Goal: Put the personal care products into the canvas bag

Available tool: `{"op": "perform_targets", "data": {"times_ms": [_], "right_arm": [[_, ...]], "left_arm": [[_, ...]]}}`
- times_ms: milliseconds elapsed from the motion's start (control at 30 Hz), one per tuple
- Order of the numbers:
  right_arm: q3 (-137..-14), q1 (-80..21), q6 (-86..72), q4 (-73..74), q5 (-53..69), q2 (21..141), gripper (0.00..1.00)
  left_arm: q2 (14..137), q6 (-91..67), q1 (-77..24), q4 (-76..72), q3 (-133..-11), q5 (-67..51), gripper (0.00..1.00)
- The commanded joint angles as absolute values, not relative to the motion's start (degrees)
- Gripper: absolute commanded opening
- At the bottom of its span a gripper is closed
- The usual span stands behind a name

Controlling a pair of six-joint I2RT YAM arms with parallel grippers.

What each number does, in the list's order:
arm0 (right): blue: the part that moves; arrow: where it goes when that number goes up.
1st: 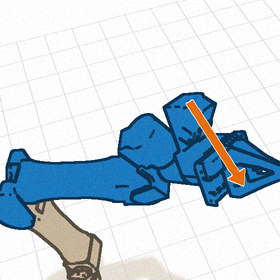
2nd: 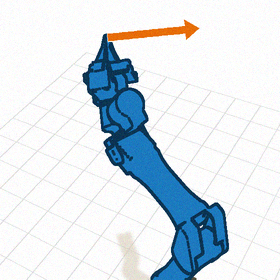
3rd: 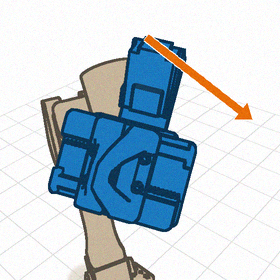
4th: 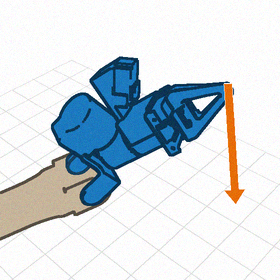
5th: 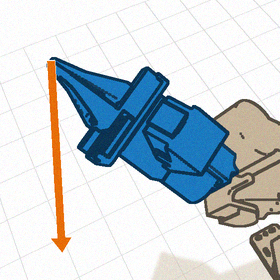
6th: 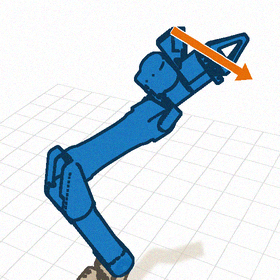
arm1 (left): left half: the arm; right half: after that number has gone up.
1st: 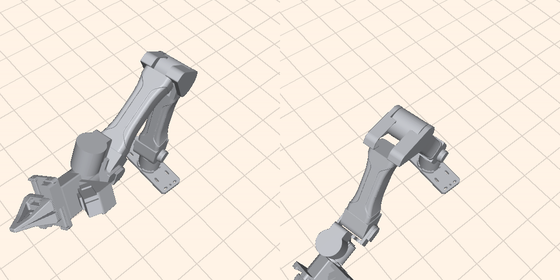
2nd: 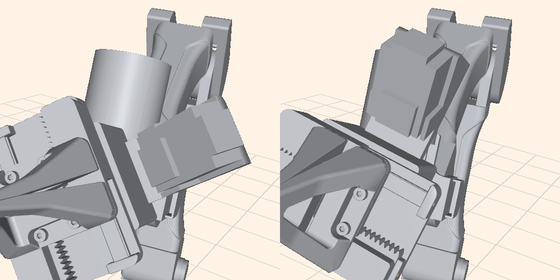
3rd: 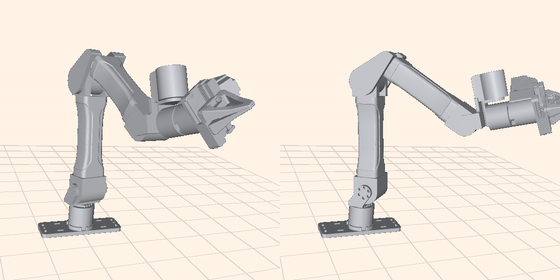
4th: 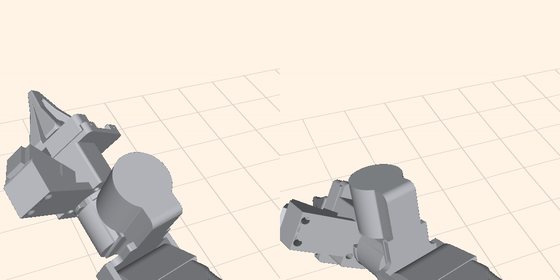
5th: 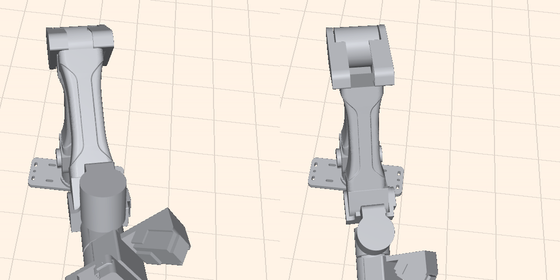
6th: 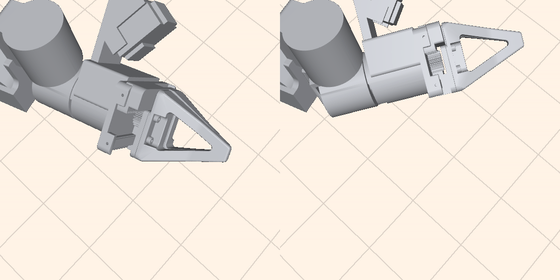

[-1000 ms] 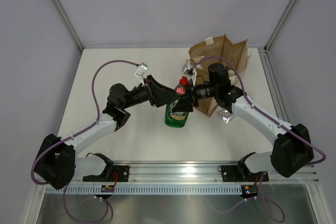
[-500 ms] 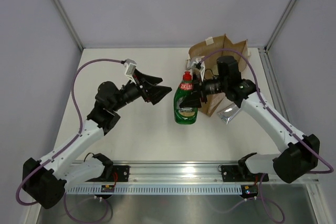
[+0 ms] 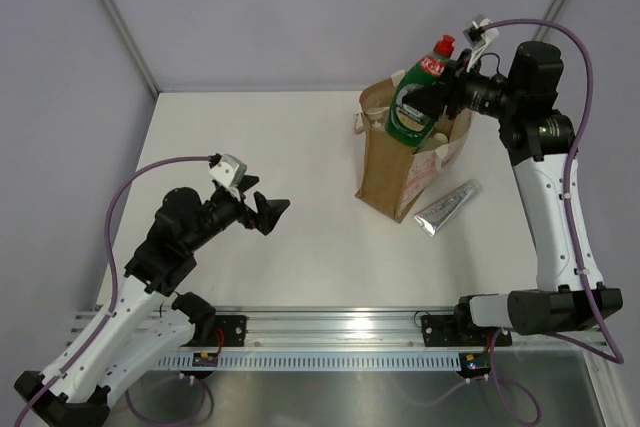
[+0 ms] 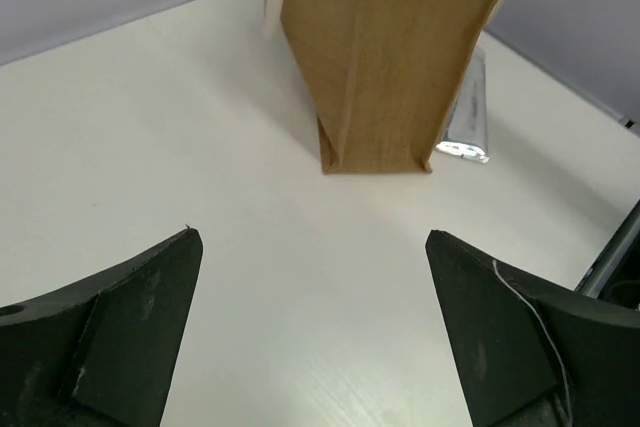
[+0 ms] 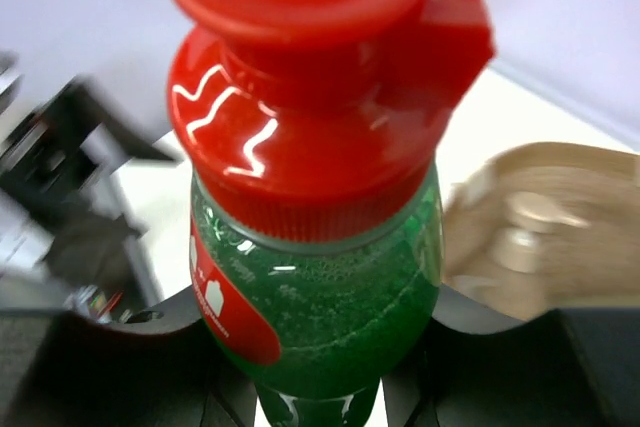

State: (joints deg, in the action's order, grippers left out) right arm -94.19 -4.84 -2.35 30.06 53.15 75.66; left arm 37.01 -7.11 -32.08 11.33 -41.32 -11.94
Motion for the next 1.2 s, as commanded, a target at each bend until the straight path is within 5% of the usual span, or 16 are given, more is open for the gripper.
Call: {"op": "perform_targets", "data": {"times_ms": [0,167,533,767,900,933,1033,1167], "right_arm": [[-99.93,-2.73,-7.65,26.11,33.99,78.57,0.0],[-100.46,-2.81,-8.0,25.49,22.95,84.98,0.0],[-93.61,-2.72,-9.67,24.96,29.26,93.34,0.0],[-93.78,-2.81,-4.58,29.0,32.25,95.27,0.1],[-94.57,-2.73,-0.35,33.65,37.35,96.15,0.38],[-95.01,-2.72,2.26,34.45,37.88,96.15,0.61],[-96.06,-2.55,4.64,36.38,36.56,95.36,0.92],[-100.01,-0.71,7.11,39.46,38.04,93.43,0.99]], "left_arm": [[33.94,-3.43,-32.08,13.88,-39.38,-7.83,0.99],[32.61,-3.34,-32.08,15.29,-38.24,-6.94,0.99],[32.17,-5.27,-32.08,15.2,-37.09,-10.46,0.99],[30.85,-5.19,-32.08,15.82,-37.0,-9.58,0.99],[30.94,-5.19,-32.08,15.82,-36.91,-9.67,0.99],[30.94,-5.19,-32.08,15.82,-37.0,-9.75,0.99],[30.94,-5.1,-32.08,15.91,-37.09,-9.76,0.99],[30.59,-5.1,-32.08,16.0,-37.09,-9.84,0.99]]}}
